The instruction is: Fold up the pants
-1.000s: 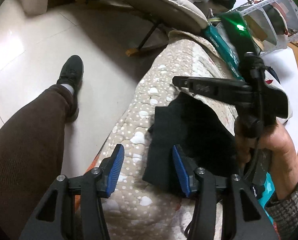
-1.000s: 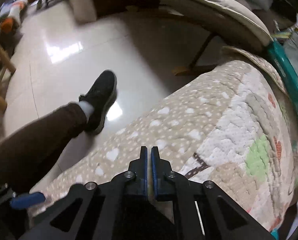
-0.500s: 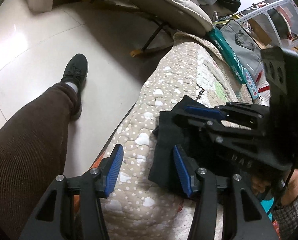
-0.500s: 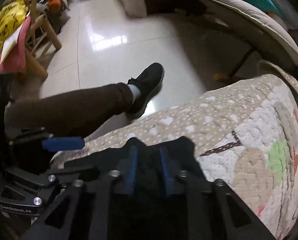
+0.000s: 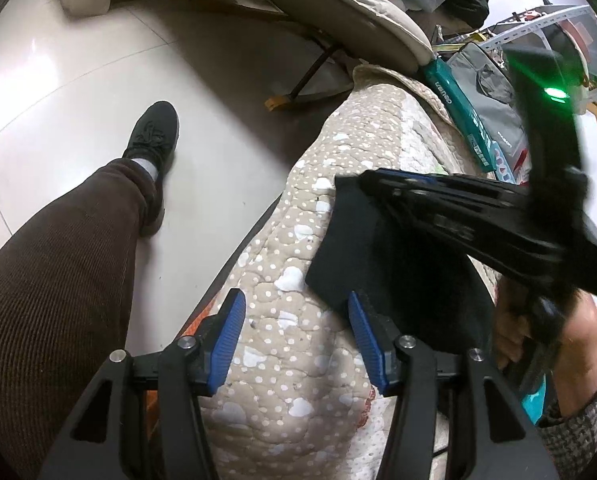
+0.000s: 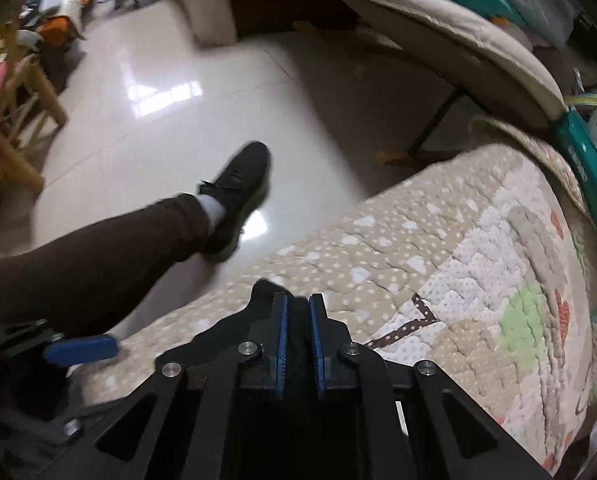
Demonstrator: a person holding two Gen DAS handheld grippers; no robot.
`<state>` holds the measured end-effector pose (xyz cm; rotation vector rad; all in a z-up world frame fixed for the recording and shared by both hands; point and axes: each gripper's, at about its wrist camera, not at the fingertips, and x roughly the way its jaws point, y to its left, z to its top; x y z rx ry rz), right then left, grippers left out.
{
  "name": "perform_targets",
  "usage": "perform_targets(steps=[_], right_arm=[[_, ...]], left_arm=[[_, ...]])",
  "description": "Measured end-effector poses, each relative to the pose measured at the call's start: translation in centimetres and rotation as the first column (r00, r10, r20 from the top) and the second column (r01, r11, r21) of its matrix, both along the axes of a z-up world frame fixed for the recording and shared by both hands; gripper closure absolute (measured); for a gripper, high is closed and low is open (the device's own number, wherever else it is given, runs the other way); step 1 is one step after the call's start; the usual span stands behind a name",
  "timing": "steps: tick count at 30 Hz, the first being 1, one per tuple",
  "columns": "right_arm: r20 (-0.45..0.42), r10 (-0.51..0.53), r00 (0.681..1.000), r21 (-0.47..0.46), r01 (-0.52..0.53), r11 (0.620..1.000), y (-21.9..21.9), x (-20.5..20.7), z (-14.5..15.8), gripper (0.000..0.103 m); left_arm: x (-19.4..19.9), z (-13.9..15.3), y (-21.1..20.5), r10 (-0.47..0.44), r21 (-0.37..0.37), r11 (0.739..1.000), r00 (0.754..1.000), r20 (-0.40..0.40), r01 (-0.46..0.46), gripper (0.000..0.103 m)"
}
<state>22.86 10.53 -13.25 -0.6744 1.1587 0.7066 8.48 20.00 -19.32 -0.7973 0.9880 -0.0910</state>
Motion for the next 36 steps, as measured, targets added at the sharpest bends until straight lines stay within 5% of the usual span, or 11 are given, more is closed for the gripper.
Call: perform_targets(steps=[1,3,5,12,17,20,23,25,27,32,36], right_arm=[[-0.008,-0.011,1.000,0.007,0.011,1.000,0.0,0.2,-0.1,0.086],[0.003,-0.052,0.999,0.017,0.052,0.999,-0.6,0.7,0.8,0.052],[0.043,-0.098,0.994,0.053,0.095,0.994,-1.9,0.8,2.8,0.036],[0.003,-0.443,0.897,0.204,0.433,0.878,-17.4,-1.8,8.6,0.035],[-0.103,-0.738,0.667,0.225,0.738,0.636,-34.0,-4.9,7.5,0.035],[-0.050,-0.860,0.508,0.169,0.853,0.494,-42.5,-6.5,7.4,0.035],[0.085,-0.908,0.410,0.090,0.905,0.417,-48.3,-8.0,7.9,0.065],[0.141,-0.927,0.348,0.113,0.924,0.364,-50.6,-9.5,9.2,0.043],[0.093,-0.940,0.328,0.150,0.929,0.339,-51.3,-10.5,9.8,0.043],[0.197,-0.907,0.371,0.102,0.913,0.395,-49.0,-10.8,10.2,0.040],[0.270,-0.900,0.341,0.171,0.903,0.393,-47.7,-12.4,11.5,0.039]], left_arm=[[0.0,0.1,-0.1,-0.006,0.007,1.000,1.000,0.003,0.006,0.050],[0.0,0.1,-0.3,-0.018,0.021,1.000,1.000,0.008,0.018,0.049],[0.0,0.2,-0.5,-0.029,0.033,0.999,1.000,0.012,0.028,0.049],[0.1,0.3,-1.2,-0.046,0.066,0.997,0.999,0.025,0.044,0.046],[0.0,0.5,-1.6,-0.046,0.106,0.993,0.999,0.029,0.043,0.045],[0.1,0.5,-1.9,-0.051,0.132,0.990,0.998,0.022,0.047,0.044],[0.0,0.6,-2.1,-0.055,0.161,0.986,0.998,0.017,0.052,0.042],[-0.1,0.6,-2.4,-0.065,0.181,0.981,0.998,0.015,0.062,0.042],[-0.2,0.6,-2.6,-0.073,0.193,0.979,0.997,0.013,0.069,0.042],[-0.1,0.6,-2.8,-0.080,0.204,0.976,0.997,0.009,0.077,0.042],[-0.1,0.3,-2.5,-0.075,0.176,0.982,0.997,0.003,0.074,0.040]])
